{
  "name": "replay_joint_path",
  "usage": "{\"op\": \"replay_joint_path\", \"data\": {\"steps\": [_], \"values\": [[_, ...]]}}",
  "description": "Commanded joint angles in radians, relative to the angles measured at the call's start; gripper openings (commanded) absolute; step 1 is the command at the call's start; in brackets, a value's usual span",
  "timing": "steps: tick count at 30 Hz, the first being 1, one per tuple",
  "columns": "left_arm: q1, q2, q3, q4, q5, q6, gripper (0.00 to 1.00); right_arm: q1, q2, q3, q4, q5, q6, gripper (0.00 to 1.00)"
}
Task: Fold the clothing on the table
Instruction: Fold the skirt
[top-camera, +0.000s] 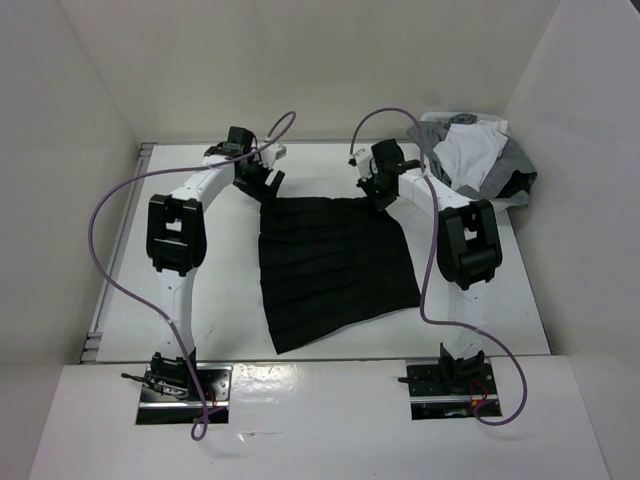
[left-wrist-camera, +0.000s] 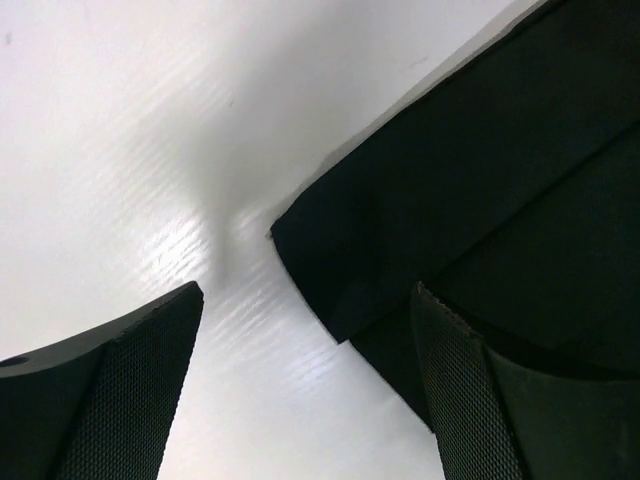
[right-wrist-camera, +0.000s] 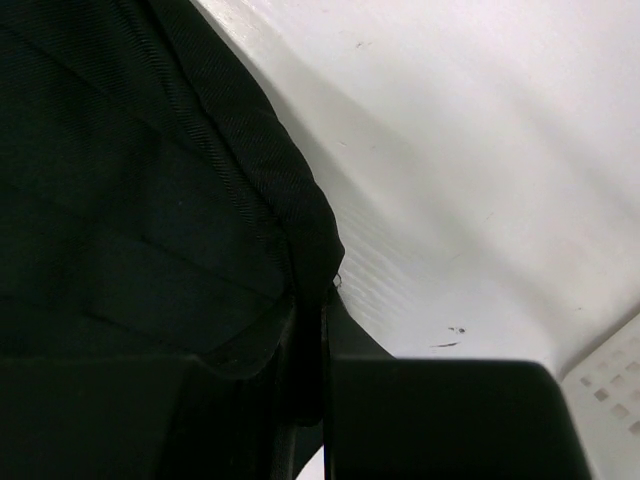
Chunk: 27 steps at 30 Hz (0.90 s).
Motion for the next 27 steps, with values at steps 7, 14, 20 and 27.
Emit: {"op": "replay_joint_path", "data": {"steps": [7,14,20,27], "values": [[-0.079,0.056,0.165,-0.120,-0.039,0.311,0.88,0.012,-0.079,-0.020,0.009,-0.041,0.002,0.00],[-0.090,0.065,0.103,-0.139,-0.094,0.428,0.88,0.012,-0.088,-0.020,0.009,-0.041,0.002,0.00],[-0.090,0.065,0.049,-0.130,-0.117,0.472,0.88,0.012,-0.099,-0.030,0.009,-0.052,0.002,0.00],[-0.099,0.065,0.031,-0.110,-0.105,0.472,0.88,0.012,-0.110,-0.039,0.009,-0.052,0.002,0.00]]}}
